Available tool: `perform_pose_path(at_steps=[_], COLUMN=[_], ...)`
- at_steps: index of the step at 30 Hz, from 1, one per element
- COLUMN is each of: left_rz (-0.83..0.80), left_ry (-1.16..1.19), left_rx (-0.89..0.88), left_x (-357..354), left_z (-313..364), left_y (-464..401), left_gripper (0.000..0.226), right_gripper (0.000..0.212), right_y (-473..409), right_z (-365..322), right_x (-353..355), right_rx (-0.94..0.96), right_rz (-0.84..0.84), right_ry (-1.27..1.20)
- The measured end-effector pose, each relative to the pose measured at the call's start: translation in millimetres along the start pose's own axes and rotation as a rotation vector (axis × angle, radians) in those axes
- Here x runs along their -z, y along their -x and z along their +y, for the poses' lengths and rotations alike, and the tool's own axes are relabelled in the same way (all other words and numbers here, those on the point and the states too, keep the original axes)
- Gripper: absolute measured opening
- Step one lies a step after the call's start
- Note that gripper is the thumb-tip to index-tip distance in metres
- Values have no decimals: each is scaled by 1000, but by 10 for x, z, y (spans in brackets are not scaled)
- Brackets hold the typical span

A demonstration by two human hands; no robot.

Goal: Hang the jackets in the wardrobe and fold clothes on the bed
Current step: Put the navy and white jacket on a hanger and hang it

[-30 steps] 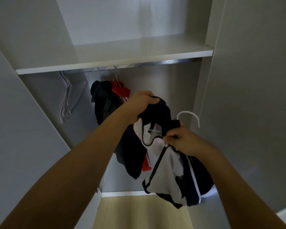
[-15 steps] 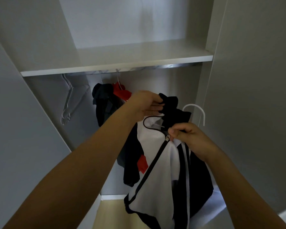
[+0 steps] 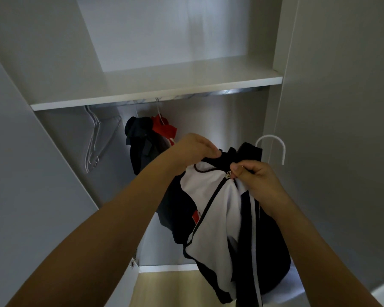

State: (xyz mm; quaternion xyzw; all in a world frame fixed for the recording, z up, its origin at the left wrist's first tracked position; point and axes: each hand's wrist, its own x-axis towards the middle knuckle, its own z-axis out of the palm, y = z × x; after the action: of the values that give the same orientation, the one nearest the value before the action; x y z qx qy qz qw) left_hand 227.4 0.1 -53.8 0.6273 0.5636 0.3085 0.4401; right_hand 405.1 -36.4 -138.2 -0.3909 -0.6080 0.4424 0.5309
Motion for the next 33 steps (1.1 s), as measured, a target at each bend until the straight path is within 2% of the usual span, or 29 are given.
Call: perform_pose_path(at_steps=[3,6,9,12,15,19,24,27,30,31,33], left_rz=[61,260,355,368,386,287,291,314,361,336,225], left_ry=[-25,-183,-308,-403,-275,-68,26,-175,-487,-544,-626], left_rx=[-30,-184,-350,-444,-416,-384,-335,-464,-619,-669,-668], left_x=[-45,-206,-491,-694,-773,-848,-903,-896,-774,-722,-595], left_z=[-146,-460,-784,-908,-885,-941,-996,-897,-882,-931,-1033], left_y=[67,237,424,398,315,270,308,343,415,453,531], left_gripper=[9,6,32,38,34,30,32,40,46,45,40], right_gripper=[32,32,32,33,33,33,25,27,34,36,34], right_y=[5,0,-25,-53,-77,-111,-183,-234,-359,-410,-453], right_z=[30,53,47,28,5,-2,25,25,0,-10,-30], right_x=[27,77,86,36,-7,-26,-1,6,206,305,414], right_rx=[-19,-46,-37,3,4,-16,-60,-70,-48,-72,-138], right_rz=[49,91,96,73,33,1,121,189,446,512,491], right_ry=[-17,-63,-70,-56,-33,0,52,91,115,112,146])
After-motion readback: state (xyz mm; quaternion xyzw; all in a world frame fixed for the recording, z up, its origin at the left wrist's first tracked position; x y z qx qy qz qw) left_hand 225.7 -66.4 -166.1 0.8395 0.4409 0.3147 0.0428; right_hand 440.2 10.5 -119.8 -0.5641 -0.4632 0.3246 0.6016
